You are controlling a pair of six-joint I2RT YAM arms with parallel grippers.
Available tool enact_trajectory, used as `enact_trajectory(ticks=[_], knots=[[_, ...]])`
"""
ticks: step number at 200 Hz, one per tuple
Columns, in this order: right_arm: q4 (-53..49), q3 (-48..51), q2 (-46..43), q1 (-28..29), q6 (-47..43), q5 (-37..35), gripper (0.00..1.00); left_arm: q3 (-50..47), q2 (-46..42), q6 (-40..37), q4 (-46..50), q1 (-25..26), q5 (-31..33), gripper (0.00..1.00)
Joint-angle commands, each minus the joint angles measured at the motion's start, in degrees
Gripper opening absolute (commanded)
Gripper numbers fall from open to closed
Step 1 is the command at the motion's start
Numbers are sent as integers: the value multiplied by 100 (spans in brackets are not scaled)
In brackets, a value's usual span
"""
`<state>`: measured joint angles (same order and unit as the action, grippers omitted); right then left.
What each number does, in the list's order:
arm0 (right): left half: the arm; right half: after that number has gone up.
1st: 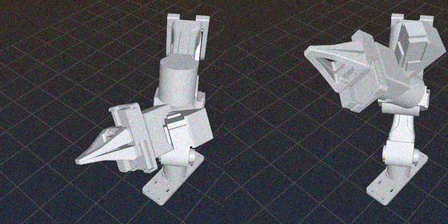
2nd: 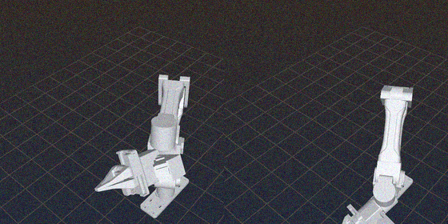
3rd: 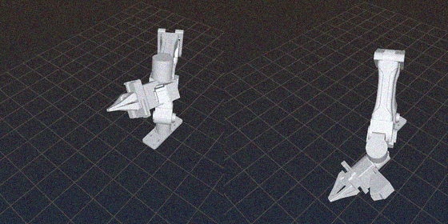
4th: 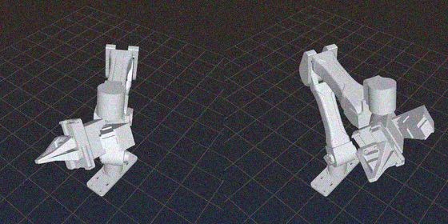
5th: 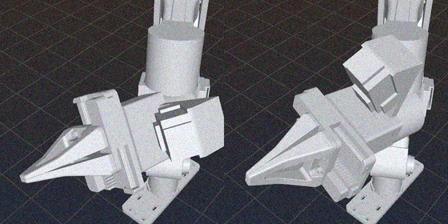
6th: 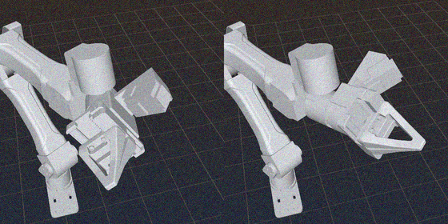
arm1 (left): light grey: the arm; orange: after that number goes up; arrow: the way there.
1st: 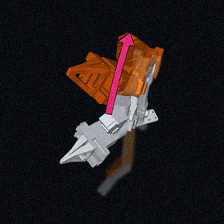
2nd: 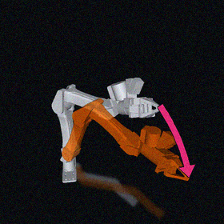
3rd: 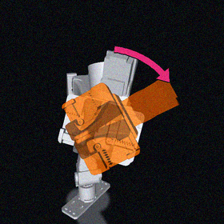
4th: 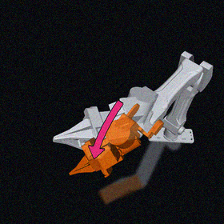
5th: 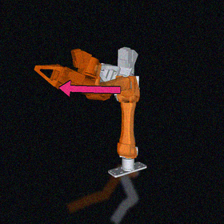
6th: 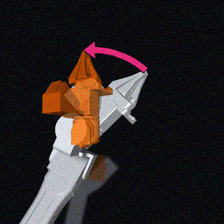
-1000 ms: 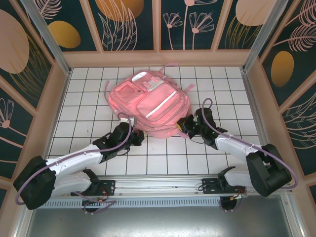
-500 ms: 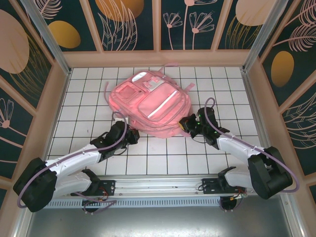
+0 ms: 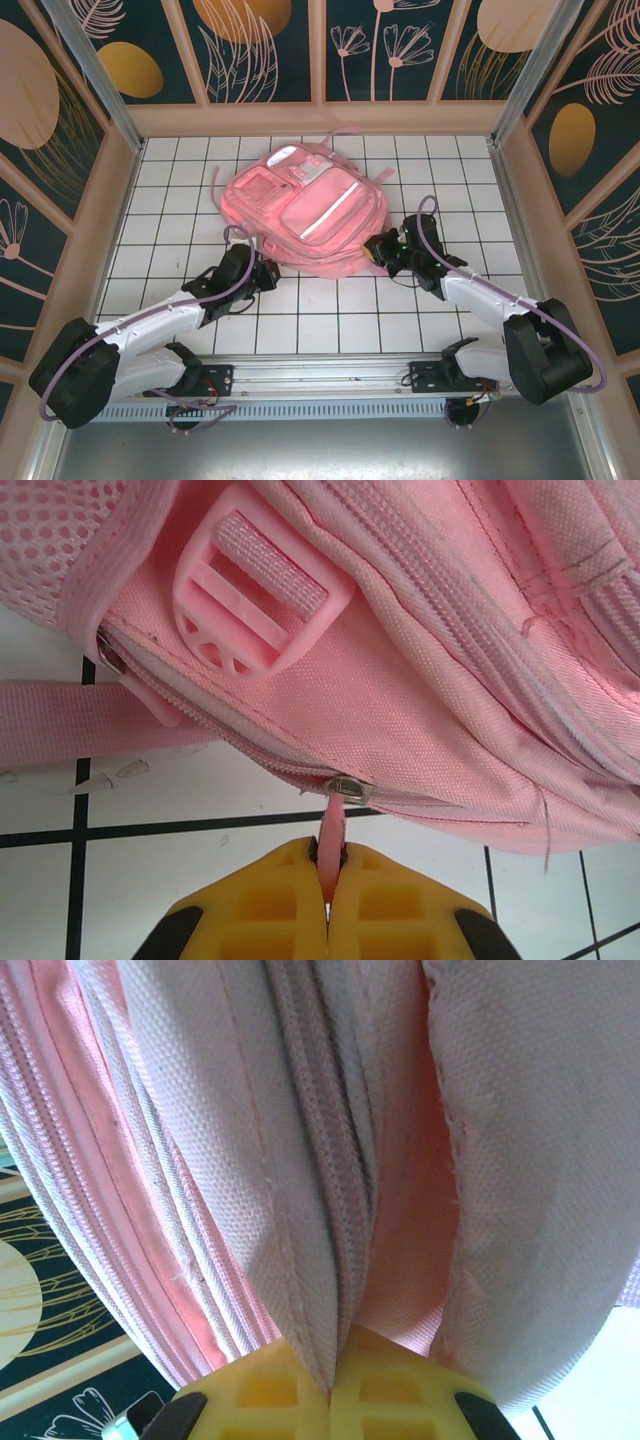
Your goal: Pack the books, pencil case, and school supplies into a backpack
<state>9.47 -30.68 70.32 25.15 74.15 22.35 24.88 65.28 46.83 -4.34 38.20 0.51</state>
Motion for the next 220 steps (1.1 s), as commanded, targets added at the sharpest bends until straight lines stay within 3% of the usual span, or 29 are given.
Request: enact_trajectory(ticks=[1,91,119,137,184,220], knots=[[324,-413,-233,-168,139,-144,0,-91,187,64,92,-183,445,0],[-274,-825,-334,-175,-37,-213,0,128,303,6,160,-262,491,0],[-959,-1003,-128,-150,-509,-351,53,289,83,-79,188,-265,224,0],[-1743,-1240,-142,-66,-925,-760,66,430,119,-155,134,-256,-77,0],[-1869,-1322,-523,384,-1238,-204,66,642,477,-222,-272,-238,-828,0],[-2419,-1814,-320,1018,-1599,-423,64,1132,865,-296,-365,104,-957,0]])
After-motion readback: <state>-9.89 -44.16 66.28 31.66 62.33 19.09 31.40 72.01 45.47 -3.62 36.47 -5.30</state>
